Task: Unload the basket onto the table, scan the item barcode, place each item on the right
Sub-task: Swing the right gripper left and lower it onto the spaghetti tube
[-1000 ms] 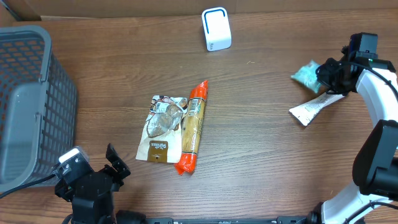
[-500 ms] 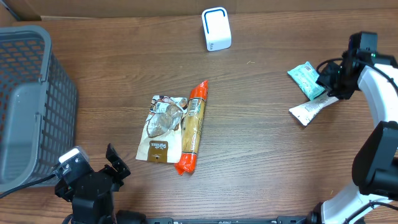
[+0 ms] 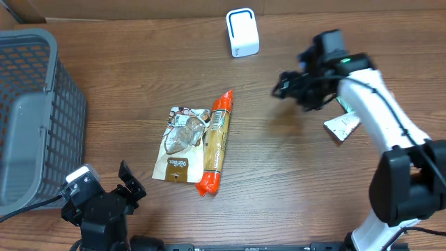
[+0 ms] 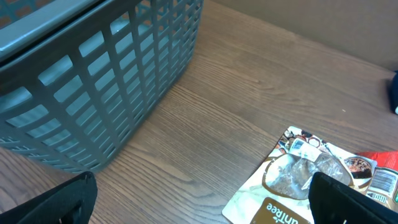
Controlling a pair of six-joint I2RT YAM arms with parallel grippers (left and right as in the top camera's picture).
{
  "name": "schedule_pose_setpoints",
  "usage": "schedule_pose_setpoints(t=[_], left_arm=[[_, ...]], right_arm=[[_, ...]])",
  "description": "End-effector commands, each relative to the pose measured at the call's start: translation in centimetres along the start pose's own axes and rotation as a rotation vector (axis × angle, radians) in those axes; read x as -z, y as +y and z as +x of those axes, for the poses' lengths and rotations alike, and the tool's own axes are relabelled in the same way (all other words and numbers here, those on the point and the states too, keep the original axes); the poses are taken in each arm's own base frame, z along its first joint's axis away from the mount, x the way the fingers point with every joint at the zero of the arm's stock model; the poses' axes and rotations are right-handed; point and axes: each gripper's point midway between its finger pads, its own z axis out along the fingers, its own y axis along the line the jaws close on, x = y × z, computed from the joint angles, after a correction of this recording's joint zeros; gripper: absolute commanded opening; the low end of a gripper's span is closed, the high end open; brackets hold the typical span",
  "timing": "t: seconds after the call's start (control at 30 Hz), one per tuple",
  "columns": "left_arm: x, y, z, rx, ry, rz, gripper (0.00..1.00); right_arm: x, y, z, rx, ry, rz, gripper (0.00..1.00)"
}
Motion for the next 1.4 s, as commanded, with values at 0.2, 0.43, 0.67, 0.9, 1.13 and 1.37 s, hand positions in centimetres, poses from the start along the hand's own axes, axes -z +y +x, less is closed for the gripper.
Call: schedule_pose_setpoints(t=[0.2,0.43,0.67,0.9,1.13,1.37], left_arm=[[0.0,0.2,-0.1,0.012,-0.009,-0.010,1.00],[0.0,0.2,-0.1,0.012,-0.009,-0.010,0.99],[0.0,0.2,-0.1,0.012,-0.009,-0.010,1.00],[0.0,0.2,-0.1,0.012,-0.009,-0.010,0.99],[0.0,0.2,-0.1,0.012,-0.009,-0.010,1.00],[0.0,0.2,-0.1,0.012,-0.009,-0.010,1.00]], right_arm=[[-6.9,6.6,7.4,0.017,0.073,-0.095,0.82],[-9.6,9.9,9.7,0.092,0.015,-0.137,0.82],[-11.7,9.8,11.8,-0.024,0.000,-0.088,0.78],[-12.8,9.1,12.7,-0.041,-0.008,-0.105,0.68],[-13.5,10.7,13.9,0.020,-0.036,-0.142,0.67],[-14.0,11.0,14.6,0.061,-0.093,-0.094,0.62]])
